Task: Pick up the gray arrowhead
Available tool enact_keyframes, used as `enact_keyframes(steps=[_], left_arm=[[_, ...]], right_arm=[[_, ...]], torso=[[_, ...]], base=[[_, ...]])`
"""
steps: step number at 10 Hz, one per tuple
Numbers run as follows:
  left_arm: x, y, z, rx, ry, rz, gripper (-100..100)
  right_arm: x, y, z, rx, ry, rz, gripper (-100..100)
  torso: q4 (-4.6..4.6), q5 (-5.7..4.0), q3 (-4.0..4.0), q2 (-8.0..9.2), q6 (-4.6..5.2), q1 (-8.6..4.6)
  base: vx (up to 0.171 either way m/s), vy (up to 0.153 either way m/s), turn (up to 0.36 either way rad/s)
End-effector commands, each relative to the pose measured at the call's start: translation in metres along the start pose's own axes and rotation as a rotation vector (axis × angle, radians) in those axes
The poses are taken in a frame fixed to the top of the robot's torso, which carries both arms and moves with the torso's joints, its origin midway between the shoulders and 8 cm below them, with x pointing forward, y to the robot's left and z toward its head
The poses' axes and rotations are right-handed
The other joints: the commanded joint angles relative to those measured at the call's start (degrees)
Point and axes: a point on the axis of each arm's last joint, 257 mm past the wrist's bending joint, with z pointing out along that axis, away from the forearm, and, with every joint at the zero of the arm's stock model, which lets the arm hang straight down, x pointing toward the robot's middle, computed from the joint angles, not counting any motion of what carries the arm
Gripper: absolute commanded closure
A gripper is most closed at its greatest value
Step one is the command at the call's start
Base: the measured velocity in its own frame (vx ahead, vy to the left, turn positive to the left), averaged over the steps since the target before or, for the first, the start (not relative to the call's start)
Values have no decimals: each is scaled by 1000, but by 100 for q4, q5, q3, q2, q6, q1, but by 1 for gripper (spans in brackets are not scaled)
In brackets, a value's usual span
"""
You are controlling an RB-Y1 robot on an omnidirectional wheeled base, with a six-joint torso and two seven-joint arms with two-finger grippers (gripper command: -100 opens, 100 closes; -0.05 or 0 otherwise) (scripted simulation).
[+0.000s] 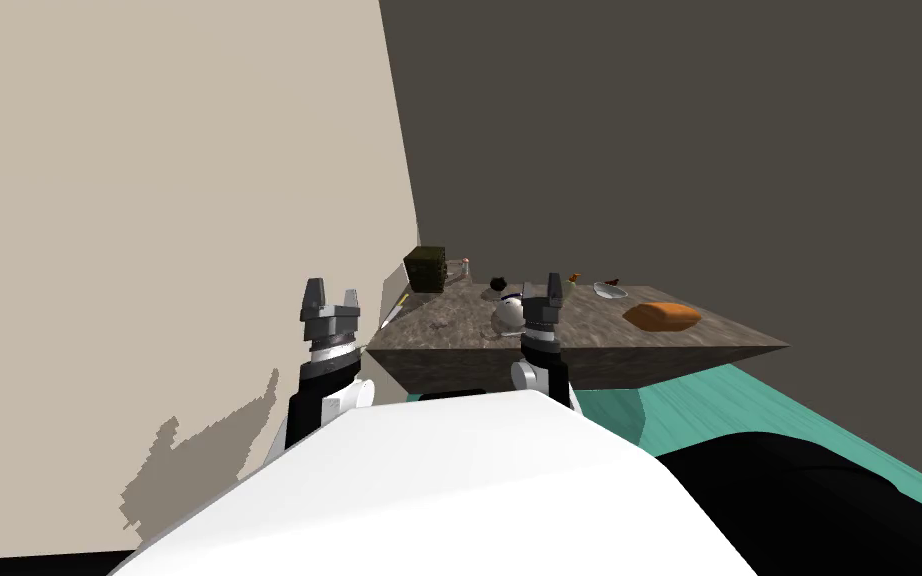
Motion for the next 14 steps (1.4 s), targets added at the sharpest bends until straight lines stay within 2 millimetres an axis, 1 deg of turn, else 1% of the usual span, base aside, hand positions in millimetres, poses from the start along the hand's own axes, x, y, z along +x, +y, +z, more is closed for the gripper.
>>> enact_keyframes(steps=[1, 3, 5, 6, 7, 8, 9, 10, 11, 12, 13, 14], left_arm=[[8, 7, 3, -12, 43, 8, -100], [20, 24, 11, -42, 102, 16, -100], [31, 52, 19, -95, 161, 31, -100], [33, 51, 23, -91, 163, 28, -100], [38, 68, 27, -129, 187, 35, -100], [42, 81, 32, -155, 207, 42, -100], [45, 84, 37, -161, 211, 39, -100], [48, 104, 41, -200, 228, 47, -100], [50, 104, 46, -203, 230, 45, -100], [51, 123, 48, -243, 243, 53, -100], [55, 124, 55, -247, 247, 50, -100], [55, 143, 57, -287, 256, 57, -100]], right_arm=[[0, 0, 0, 0, 0, 0, 0], [0, 0, 0, 0, 0, 0, 0], [0, 0, 0, 0, 0, 0, 0], [0, 0, 0, 0, 0, 0, 0], [0, 0, 0, 0, 0, 0, 0], [0, 0, 0, 0, 0, 0, 0], [0, 0, 0, 0, 0, 0, 0], [0, 0, 0, 0, 0, 0, 0], [0, 0, 0, 0, 0, 0, 0], [0, 0, 0, 0, 0, 0, 0], [0, 0, 0, 0, 0, 0, 0], [0, 0, 0, 0, 0, 0, 0]], torso=[[0, 0, 0, 0, 0, 0], [4, 0, 12, 21, 0, -3], [8, -3, 21, 36, 1, -14], [9, -3, 22, 38, 1, -16], [8, -2, 19, 31, 0, -9], [6, -1, 16, 27, 1, -5], [8, -1, 23, 41, 0, -8], [9, -2, 24, 40, 1, -10], [8, -3, 19, 33, 0, -12], [6, -3, 15, 25, 0, -11], [6, -2, 15, 27, 1, -10], [6, -3, 14, 23, 0, -11]], base=[[-33, -7, 12], [-82, -25, 23], [-109, -47, 21], [-77, -21, 12], [-74, -11, 17], [-130, -27, 22], [-111, -28, 7], [-84, -35, 8], [-63, -26, 10], [-79, -25, 9], [-65, -29, 2], [-87, -40, 7]])
